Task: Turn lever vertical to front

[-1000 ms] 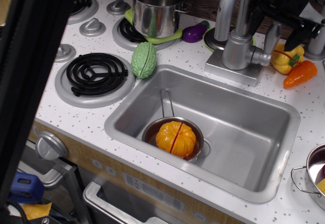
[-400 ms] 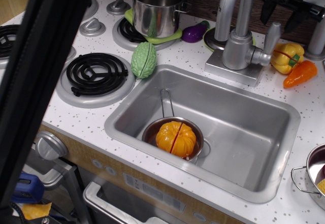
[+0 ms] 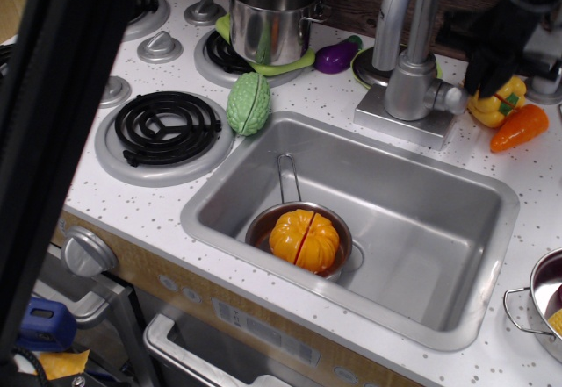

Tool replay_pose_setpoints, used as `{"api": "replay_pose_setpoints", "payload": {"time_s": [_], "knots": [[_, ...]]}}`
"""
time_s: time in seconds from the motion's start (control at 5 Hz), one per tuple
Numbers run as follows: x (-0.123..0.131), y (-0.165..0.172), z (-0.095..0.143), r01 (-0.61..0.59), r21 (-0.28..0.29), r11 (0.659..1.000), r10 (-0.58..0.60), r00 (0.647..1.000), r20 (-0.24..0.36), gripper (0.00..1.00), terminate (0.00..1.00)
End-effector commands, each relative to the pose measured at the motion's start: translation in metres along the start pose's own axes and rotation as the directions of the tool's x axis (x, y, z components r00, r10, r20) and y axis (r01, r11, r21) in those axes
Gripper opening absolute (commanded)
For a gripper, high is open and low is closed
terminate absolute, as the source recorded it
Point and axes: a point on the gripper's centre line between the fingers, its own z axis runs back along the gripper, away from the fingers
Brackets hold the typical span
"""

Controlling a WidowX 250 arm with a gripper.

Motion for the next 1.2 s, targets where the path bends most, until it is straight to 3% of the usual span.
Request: {"api": "replay_pose_setpoints", "payload": {"time_s": [0.0, 0.2, 0.8, 1.0], "knots": [[-0.007, 0.007, 0.036, -0.079, -0.059, 0.995, 0.084, 0.993, 0.079, 0.00, 0.00], [-0.013, 0.020, 0.020, -0.066, -0.076, 0.995, 0.074, 0.993, 0.097, 0.00, 0.00], [0.000, 0.051, -0.006, -0.019, -0.092, 0.996, 0.029, 0.993, 0.112, 0.00, 0.00], [0.002, 0.040, 0.016, -0.041, -0.053, 0.998, 0.045, 0.997, 0.064, 1.00, 0.00]]}}
